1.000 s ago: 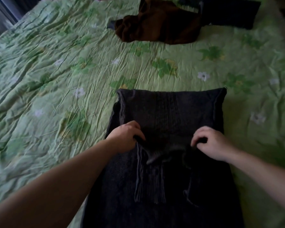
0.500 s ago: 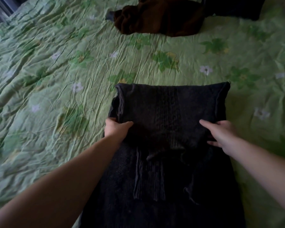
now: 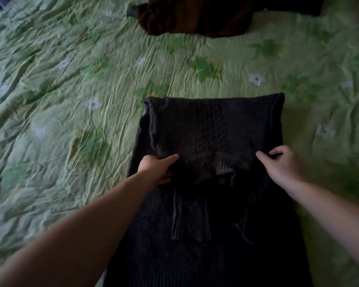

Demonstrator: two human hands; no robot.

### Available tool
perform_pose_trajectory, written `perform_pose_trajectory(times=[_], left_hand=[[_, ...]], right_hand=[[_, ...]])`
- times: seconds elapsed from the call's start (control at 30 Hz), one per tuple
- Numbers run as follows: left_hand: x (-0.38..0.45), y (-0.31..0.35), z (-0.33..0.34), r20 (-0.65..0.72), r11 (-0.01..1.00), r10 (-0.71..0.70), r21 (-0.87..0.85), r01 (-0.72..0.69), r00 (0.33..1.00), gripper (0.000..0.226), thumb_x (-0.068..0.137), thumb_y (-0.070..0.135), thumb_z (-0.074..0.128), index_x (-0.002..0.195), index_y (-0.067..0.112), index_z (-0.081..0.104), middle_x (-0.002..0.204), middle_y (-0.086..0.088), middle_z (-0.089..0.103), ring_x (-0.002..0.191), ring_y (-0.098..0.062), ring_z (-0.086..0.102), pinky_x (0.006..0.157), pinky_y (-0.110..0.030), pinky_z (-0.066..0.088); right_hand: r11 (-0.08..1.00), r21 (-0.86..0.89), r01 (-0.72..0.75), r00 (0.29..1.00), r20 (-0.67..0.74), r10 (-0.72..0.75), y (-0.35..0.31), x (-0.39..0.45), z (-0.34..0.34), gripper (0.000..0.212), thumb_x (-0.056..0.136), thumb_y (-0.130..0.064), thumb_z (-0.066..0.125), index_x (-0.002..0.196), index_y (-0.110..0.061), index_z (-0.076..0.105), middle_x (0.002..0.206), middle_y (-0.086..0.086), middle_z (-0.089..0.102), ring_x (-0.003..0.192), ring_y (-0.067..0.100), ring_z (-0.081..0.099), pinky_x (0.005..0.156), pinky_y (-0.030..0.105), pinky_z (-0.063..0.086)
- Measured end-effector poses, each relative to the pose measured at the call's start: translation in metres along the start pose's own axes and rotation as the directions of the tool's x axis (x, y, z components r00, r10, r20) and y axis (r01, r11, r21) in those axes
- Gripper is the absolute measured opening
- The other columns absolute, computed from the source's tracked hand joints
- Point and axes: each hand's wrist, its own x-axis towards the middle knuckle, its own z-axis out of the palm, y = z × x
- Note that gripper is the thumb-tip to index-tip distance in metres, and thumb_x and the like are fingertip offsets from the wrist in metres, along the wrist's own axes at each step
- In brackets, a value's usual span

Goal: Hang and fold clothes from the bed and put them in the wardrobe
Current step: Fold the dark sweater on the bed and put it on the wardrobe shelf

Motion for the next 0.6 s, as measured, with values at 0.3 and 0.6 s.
perform_pose_trajectory(times=[0.3,0.6], left_hand=[[-0.012,-0.032,0.004,0.161,0.919,0.093,0.367,-0.147,0.983,0.024,0.076,0.025,0.078,0.083,0.007,0.065,0.067,-0.004,0.059,0.055,-0.015,0.057,0.045,-0.024,0.051],[-0.050,-0.071,-0.004,0.172,0.631,0.333,0.690,-0.354,0.927,0.031,0.078,0.044,0.073,0.074,0.017,0.058,0.073,0.002,0.057,0.072,-0.015,0.054,0.059,-0.023,0.037]], right_hand=[[0.772,-0.507,0.384,0.923,0.197,-0.330,0.049,-0.078,0.020,0.061,0.072,-0.027,0.074,0.128,-0.014,0.052,0.136,0.017,0.041,0.115,0.041,0.045,0.094,0.045,0.043],[0.640,-0.561,0.525,0.848,0.410,-0.335,0.068,-0.136,0.012,0.066,0.093,-0.046,0.045,0.150,-0.025,0.020,0.160,0.006,-0.009,0.147,0.028,0.001,0.113,0.039,0.029]])
